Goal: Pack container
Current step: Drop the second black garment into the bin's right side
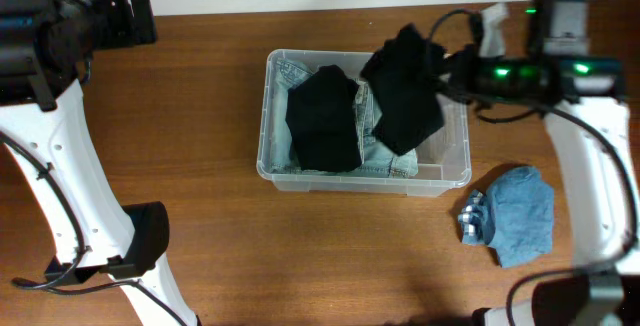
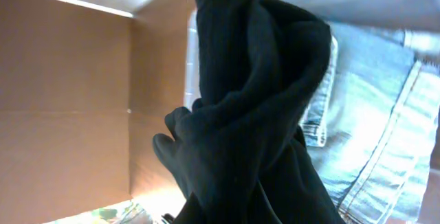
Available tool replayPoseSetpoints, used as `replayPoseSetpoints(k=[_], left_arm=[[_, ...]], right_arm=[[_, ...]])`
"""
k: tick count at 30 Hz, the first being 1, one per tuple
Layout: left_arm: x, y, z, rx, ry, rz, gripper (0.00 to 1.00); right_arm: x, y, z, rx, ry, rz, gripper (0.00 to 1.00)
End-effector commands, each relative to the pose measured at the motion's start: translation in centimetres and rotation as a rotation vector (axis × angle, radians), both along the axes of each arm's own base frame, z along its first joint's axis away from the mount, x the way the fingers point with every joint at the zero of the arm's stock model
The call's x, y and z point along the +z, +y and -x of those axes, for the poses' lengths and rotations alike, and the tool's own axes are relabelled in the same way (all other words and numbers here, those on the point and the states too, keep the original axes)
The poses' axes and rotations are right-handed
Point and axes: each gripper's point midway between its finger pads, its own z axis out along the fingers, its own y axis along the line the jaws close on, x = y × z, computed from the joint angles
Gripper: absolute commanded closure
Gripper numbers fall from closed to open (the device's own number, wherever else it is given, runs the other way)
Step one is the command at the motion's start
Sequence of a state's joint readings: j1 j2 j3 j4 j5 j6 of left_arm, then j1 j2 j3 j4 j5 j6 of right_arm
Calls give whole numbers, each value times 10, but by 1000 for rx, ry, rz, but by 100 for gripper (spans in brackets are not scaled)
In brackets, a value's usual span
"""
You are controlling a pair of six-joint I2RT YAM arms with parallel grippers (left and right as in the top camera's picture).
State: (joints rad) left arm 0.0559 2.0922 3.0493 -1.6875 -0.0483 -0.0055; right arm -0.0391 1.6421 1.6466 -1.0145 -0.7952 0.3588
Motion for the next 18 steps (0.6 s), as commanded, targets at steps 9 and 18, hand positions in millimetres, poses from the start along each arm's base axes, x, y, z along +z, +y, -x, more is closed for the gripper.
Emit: replayPoseSetpoints(k=[9, 18], left_arm=[[5, 1, 3, 6, -16, 11, 0], [5, 1, 3, 6, -16, 11, 0]], right_arm=[[-135, -47, -44, -176, 269, 316, 96], [-135, -84, -49, -236, 227, 493, 60]])
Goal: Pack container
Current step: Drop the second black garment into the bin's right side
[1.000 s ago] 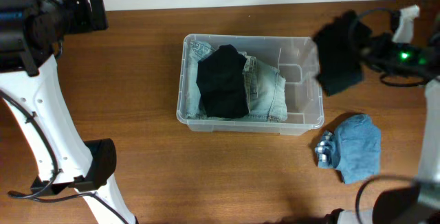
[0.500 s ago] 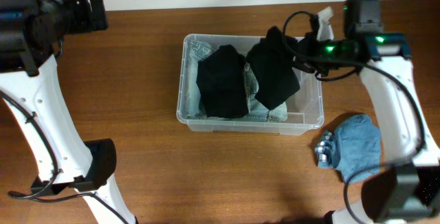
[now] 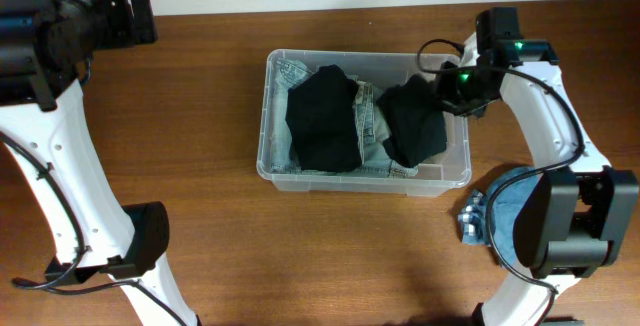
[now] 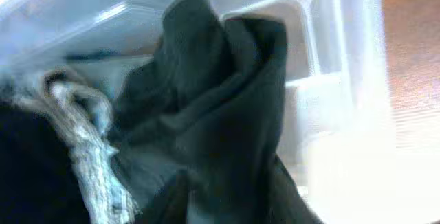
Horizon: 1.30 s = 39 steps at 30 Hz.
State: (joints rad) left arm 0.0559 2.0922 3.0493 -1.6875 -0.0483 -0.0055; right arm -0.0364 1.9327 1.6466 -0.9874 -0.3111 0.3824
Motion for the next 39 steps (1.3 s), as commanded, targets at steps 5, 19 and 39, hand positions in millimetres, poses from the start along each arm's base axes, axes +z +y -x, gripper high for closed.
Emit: replayPoseSetpoints(k=[5, 19, 39], left_arm=[[5, 1, 3, 6, -16, 11, 0], [5, 1, 3, 6, -16, 11, 0], [5, 1, 3, 6, -16, 11, 0]], right_arm=[[60, -12, 1, 13, -134, 79, 48], [145, -115, 85, -271, -173, 122, 4], [-52, -188, 209, -560, 228, -7, 1]])
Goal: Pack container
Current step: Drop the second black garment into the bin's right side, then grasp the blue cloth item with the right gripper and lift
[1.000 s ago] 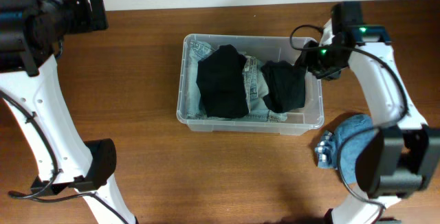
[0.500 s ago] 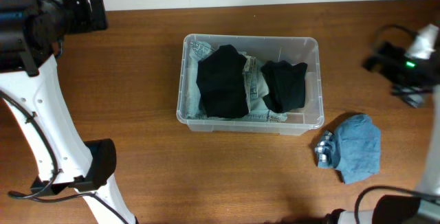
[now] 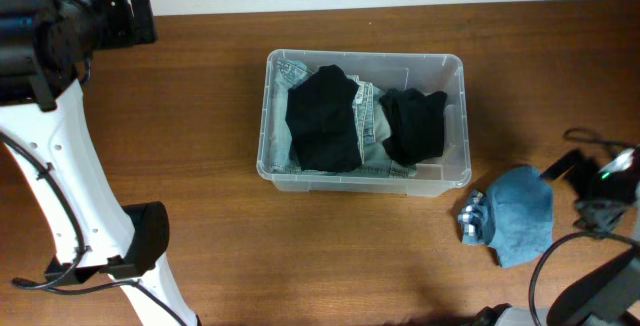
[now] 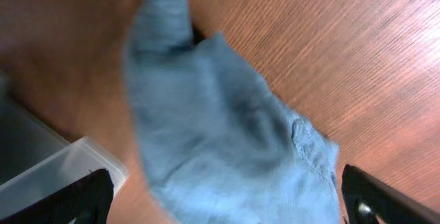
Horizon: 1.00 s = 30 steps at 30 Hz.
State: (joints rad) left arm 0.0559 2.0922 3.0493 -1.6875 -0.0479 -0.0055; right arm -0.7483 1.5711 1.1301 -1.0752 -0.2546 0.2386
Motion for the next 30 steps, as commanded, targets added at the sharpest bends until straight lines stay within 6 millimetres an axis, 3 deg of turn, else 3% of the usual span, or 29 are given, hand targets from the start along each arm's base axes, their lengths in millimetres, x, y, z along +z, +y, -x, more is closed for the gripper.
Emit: replayPoseSetpoints(k=[1, 5, 11, 18, 19, 21, 24, 27, 29, 30], left_arm=[[5, 1, 3, 6, -16, 11, 0], [5, 1, 3, 7, -16, 11, 0], [5, 1, 3, 7, -16, 11, 0], [5, 1, 3, 7, -16, 11, 0], [5, 1, 3, 7, -16, 11, 0], [5, 1, 3, 7, -16, 11, 0], [5, 1, 3, 7, -16, 11, 0], [5, 1, 3, 7, -16, 11, 0], [5, 1, 3, 7, -16, 11, 0], [5, 1, 3, 6, -16, 11, 0]], right_arm=[[-23, 9, 8, 22, 6, -8, 1], [-41, 10, 10, 22, -4, 1, 1], [-51, 16, 9, 20, -26, -16, 0], [-74, 35, 18, 0, -36, -73, 14], [-78, 42, 19, 1, -48, -100, 40], [-77, 44, 18, 2, -56, -111, 63], [-66, 50, 7, 7, -123, -151, 83], [-44, 52, -7, 17, -203, -179, 88], [-14, 52, -19, 32, -277, -183, 91], [18, 52, -30, 48, -358, -179, 92]])
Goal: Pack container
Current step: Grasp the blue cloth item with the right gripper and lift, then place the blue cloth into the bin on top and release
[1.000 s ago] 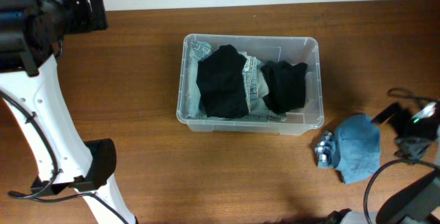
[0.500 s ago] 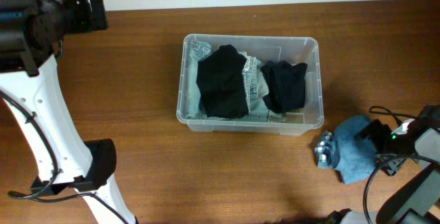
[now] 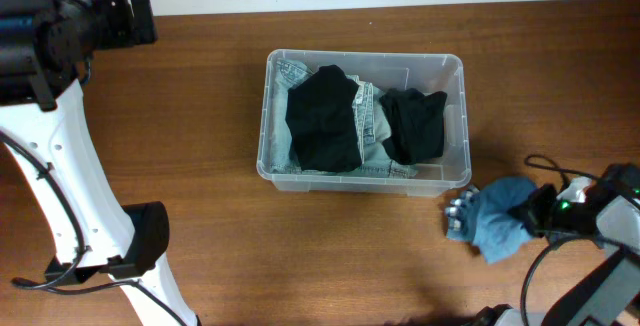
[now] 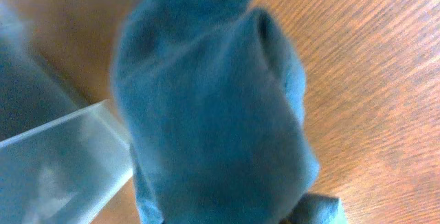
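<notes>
The clear plastic container (image 3: 456,66) stands mid-table and holds light denim (image 3: 372,116) with two black garments on it, one on the left (image 3: 323,121) and one on the right (image 3: 415,126). A blue cloth (image 3: 492,224) lies bunched on the table just off the container's front right corner. My right gripper (image 3: 540,212) is at the cloth's right side, shut on it. In the right wrist view the blue cloth (image 4: 213,114) fills the frame and hides the fingers, with the container corner (image 4: 62,162) at the left. My left gripper (image 3: 138,14) stays far back left, its jaws unclear.
The left arm's white link (image 3: 60,176) and its base (image 3: 140,246) stand along the table's left side. A black cable (image 3: 560,171) loops above the right gripper. Brown wooden table (image 3: 200,216) surrounds the container.
The right gripper went from open beside the flat blue cloth to shut on it. The cloth is now bunched up and sits a little further left, nearer the container corner.
My right gripper first held a black garment over the container's right half, then had it lowered inside. Afterwards the garment lay in the container and the gripper was open by the blue cloth at the front right. Now it grips that cloth.
</notes>
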Available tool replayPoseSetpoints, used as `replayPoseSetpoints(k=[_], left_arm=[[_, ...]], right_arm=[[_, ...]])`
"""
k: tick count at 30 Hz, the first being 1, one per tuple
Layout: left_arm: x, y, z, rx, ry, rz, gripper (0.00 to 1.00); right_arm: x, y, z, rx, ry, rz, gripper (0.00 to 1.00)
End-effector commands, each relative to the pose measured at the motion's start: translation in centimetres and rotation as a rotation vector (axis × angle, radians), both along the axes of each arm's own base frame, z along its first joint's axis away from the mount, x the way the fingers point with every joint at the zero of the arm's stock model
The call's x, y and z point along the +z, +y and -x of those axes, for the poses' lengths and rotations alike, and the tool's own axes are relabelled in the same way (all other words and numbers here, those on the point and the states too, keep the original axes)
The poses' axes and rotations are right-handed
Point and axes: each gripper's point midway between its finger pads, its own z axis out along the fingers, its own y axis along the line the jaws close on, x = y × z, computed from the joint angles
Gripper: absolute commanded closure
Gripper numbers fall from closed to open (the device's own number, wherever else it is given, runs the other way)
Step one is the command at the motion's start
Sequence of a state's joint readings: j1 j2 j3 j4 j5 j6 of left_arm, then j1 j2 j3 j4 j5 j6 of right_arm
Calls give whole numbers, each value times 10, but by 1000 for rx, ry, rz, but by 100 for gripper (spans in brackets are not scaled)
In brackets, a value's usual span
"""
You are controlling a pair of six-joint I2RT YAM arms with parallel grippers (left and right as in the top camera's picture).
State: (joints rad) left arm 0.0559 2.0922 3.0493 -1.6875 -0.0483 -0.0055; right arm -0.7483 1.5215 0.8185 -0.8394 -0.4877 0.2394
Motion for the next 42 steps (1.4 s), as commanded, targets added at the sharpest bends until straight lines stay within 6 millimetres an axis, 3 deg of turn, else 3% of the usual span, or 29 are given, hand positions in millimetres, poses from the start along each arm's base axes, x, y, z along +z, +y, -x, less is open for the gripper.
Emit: replayPoseSetpoints(k=[1, 5, 7, 10, 12, 14, 17, 18, 21, 27, 33, 36, 42], left_arm=[[5, 1, 3, 6, -16, 11, 0], [5, 1, 3, 6, -16, 11, 0], [5, 1, 3, 6, -16, 12, 0], [5, 1, 3, 6, -16, 11, 0], [5, 1, 3, 6, -16, 12, 0], [5, 1, 3, 6, -16, 11, 0], [5, 1, 3, 6, -16, 12, 0], [5, 1, 3, 6, -16, 11, 0], [5, 1, 3, 6, -16, 11, 0], [5, 1, 3, 6, -16, 11, 0], [5, 1, 3, 6, -16, 11, 0], [5, 1, 3, 7, -16, 11, 0], [5, 1, 3, 6, -16, 11, 0]], right_arm=[[105, 0, -46, 35, -326, 13, 93], [200, 22, -67, 136, -621, 25, 93], [257, 52, -77, 240, -791, 1, 92], [282, 82, -86, 335, -863, -11, 93], [288, 103, -93, 394, -891, -35, 93], [293, 140, -106, 529, -946, -39, 92], [284, 180, -123, 628, -948, -33, 92], [270, 205, -137, 682, -935, -12, 92], [238, 230, -158, 707, -865, 20, 93], [142, 234, -189, 600, -569, 69, 94], [63, 208, -203, 542, -366, 200, 94], [50, 203, -203, 572, -342, 235, 89], [84, 202, -203, 595, -427, 278, 84]])
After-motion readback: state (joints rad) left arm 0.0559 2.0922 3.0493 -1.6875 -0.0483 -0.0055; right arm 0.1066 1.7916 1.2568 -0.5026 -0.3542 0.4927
